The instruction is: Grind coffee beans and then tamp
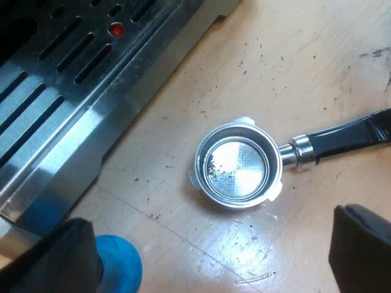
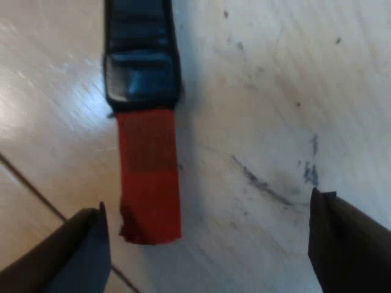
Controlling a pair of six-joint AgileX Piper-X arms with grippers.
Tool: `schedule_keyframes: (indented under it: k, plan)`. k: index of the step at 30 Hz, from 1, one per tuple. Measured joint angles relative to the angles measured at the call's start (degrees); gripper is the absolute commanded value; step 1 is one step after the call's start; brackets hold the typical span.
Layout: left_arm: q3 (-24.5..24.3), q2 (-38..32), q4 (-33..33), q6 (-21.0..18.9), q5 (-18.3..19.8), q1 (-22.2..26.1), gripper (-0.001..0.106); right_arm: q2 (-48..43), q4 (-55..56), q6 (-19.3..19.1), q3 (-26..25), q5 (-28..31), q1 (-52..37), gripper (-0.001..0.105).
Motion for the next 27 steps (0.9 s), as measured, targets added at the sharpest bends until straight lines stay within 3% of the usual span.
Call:
schedule_keyframes:
  k: [5,6,13,18,27]
  plan:
    - [0.0,0.0,0.3,0.0,-0.3,0.0,0.078,-5.3,-3.8,-1.7,-1.6,0.0,0.0,0.07]
    - [0.0,0.0,2.2,0.1,-4.8,0.0,0.078,-6.4,-6.9,-2.5,-1.7,0.0,0.0,0.07]
    - [-0.3,0.0,3.9,0.1,-11.8,0.0,0.078,-7.2,-22.7,-7.4,-1.7,-0.1,0.0,0.07]
    - [-2.6,0.3,4.2,-0.1,-15.5,0.0,0.078,-6.5,-31.8,-8.8,0.0,-0.1,0.0,0.07]
    - [-2.7,8.3,4.0,-0.4,-17.8,0.0,0.078,-6.4,-41.3,-9.2,5.2,-0.1,0.0,0.07]
